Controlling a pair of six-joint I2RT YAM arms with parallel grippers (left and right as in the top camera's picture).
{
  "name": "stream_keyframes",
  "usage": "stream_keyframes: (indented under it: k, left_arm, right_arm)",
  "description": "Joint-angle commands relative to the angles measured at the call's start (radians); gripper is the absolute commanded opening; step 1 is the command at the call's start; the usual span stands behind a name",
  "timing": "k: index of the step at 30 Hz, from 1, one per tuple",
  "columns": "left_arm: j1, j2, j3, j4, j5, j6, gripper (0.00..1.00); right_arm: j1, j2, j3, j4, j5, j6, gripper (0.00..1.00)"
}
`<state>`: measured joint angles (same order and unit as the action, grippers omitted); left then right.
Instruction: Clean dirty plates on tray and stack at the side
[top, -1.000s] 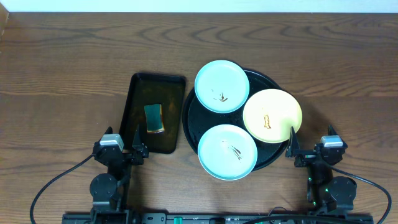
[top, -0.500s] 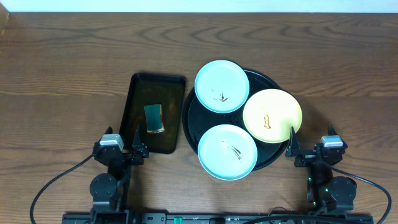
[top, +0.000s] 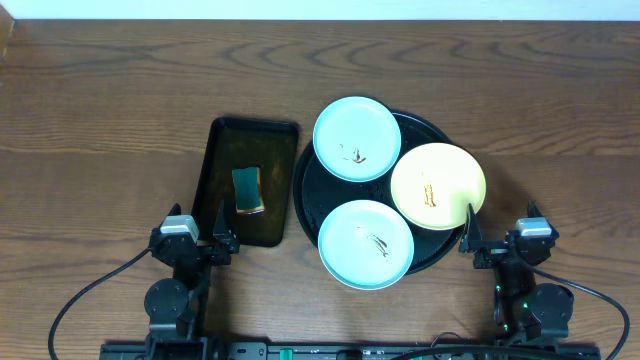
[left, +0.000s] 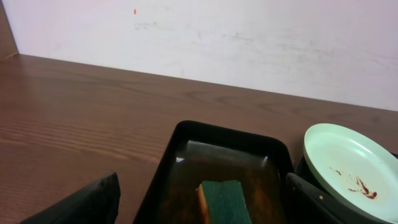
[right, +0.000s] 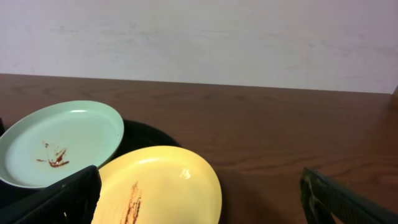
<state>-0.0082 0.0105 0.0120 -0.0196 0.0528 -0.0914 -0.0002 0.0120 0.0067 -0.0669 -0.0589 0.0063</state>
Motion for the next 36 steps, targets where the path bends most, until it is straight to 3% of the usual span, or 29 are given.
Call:
stream_keyframes:
  k: [1,12,22,29,36]
  left_arm:
    - [0.005,-0.005,-0.008,-0.047,-0.002,0.016,0.82]
    - [0.005,-0.001,-0.008,-0.047,-0.002,0.000,0.82]
    - [0.005,0.089,0.062,-0.100,-0.001,-0.026,0.82]
    - [0.005,0.291,0.270,-0.229,-0.001,-0.026,0.82]
    - [0.005,0.631,0.584,-0.498,0.018,-0.025,0.82]
  right_arm:
    - [0.012,-0.005,-0.001,-0.004,-0.001,-0.011,0.99]
    - [0.012,-0.005,-0.001,-0.005,-0.001,-0.010,0.99]
    - [0.012,0.000,0.001,-0.005,-0.001,0.122,0.99]
    - [0.012,0.088,0.091,-0.140,-0.002,0.199,0.99]
    - [0.012,0.358,0.308,-0.300,-0.002,0.200,0.99]
